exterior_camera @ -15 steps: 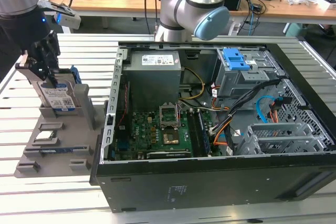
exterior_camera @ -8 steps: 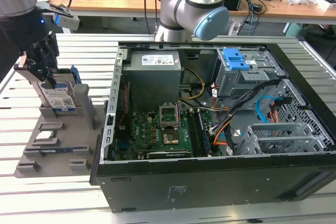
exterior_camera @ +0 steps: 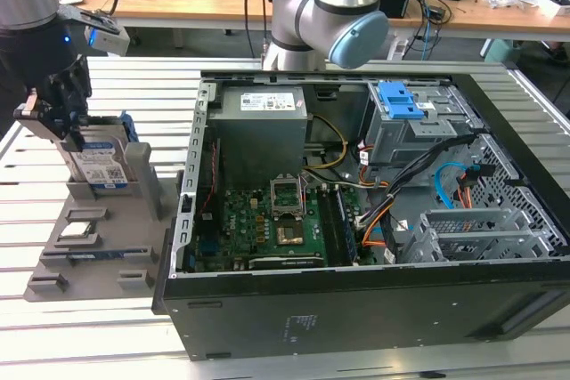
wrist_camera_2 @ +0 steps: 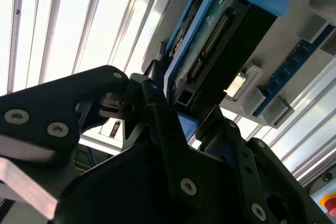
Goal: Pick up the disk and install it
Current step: 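Pick up the disk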
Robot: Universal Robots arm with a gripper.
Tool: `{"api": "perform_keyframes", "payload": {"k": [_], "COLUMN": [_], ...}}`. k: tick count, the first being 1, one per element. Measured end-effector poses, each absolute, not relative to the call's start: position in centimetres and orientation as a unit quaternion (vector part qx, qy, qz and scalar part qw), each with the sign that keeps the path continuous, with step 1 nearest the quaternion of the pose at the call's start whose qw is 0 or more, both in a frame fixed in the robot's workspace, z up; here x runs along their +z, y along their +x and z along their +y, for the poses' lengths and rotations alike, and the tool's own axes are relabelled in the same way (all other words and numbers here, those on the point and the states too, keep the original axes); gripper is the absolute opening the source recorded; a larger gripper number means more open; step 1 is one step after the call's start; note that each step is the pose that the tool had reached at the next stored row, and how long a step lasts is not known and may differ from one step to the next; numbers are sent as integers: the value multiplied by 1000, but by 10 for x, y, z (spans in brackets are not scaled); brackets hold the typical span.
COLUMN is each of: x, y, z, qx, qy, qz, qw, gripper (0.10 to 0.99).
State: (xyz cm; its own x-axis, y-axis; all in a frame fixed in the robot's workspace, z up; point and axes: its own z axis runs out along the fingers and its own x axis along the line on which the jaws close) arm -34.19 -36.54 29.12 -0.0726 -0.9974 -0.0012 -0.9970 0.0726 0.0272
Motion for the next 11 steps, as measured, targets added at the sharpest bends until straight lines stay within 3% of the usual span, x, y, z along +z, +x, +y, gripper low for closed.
{"api": "perform_keyframes", "payload": {"k": [9, 11], "x": [291, 291], "y": [-342, -342], "z": [-365, -365], "qx": [-11, -12], "qy": [681, 681], "qz": [-732, -732], "qw": [10, 10], "gripper": [482, 400]}}
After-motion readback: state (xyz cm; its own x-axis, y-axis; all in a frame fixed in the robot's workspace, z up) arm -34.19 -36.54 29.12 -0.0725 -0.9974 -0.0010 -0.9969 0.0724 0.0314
